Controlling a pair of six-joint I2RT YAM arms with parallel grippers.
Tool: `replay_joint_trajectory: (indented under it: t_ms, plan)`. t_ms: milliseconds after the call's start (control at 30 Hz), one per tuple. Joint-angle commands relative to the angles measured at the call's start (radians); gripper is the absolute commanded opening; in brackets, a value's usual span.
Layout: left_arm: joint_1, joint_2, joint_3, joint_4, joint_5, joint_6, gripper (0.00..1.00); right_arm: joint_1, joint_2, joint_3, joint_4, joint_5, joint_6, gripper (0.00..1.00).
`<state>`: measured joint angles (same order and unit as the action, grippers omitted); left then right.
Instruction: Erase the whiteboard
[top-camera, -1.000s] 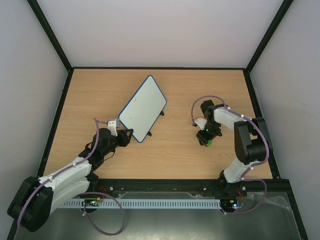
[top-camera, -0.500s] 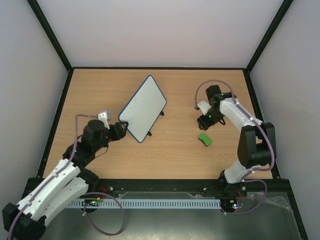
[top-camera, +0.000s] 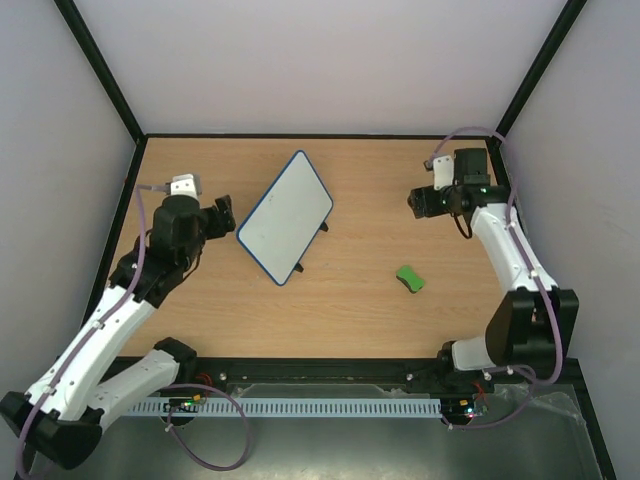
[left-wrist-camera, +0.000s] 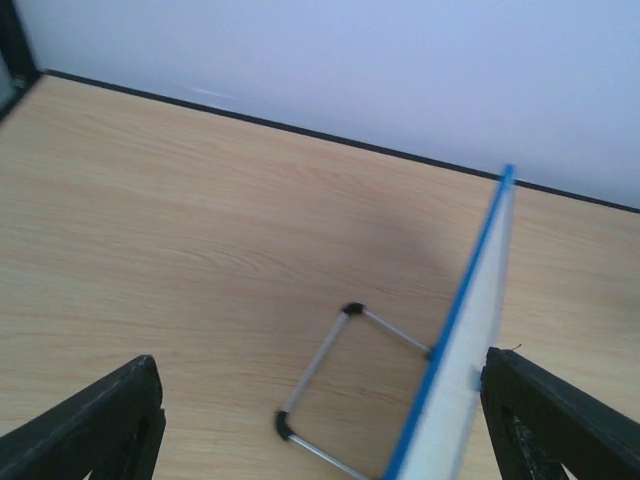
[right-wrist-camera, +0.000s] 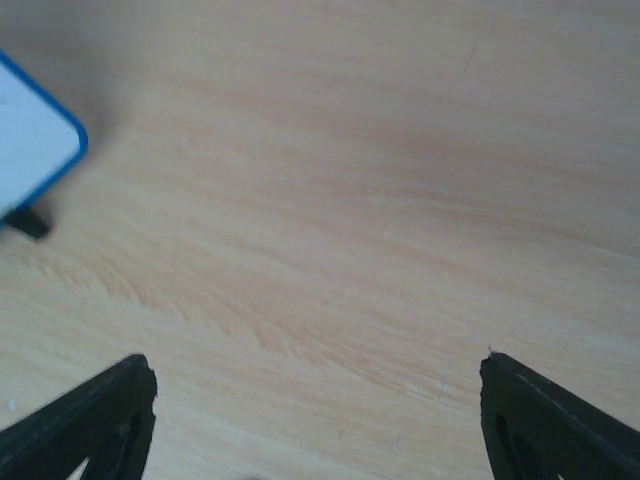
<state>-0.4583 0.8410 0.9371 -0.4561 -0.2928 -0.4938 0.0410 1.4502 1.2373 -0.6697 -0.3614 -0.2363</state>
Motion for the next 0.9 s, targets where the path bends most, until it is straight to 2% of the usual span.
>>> replay_joint_trajectory:
  t_ms: [0,133,233,300,400,867]
  plan:
    - [0.050,0.027,0.014,0.096,-0.178,0.183,0.88,-0.008,-0.106,-0.107,0.345,0.027,0.212,0.87]
    - [0.125,0.040,-0.022,0.174,-0.161,0.254,0.91,-0.008,-0.168,-0.166,0.502,0.096,0.375,0.88]
    - [0.164,0.034,-0.057,0.223,-0.112,0.288,0.92,-0.007,-0.209,-0.165,0.543,0.131,0.404,0.89]
    - [0.182,0.030,-0.071,0.246,-0.092,0.306,0.93,-0.008,-0.225,-0.157,0.557,0.166,0.413,0.95]
    - [0.190,0.023,-0.078,0.261,-0.078,0.308,0.93,-0.008,-0.220,-0.150,0.553,0.182,0.400,0.95]
    - [0.190,0.015,-0.076,0.251,-0.038,0.288,0.96,-0.007,-0.217,-0.192,0.567,0.057,0.388,0.94]
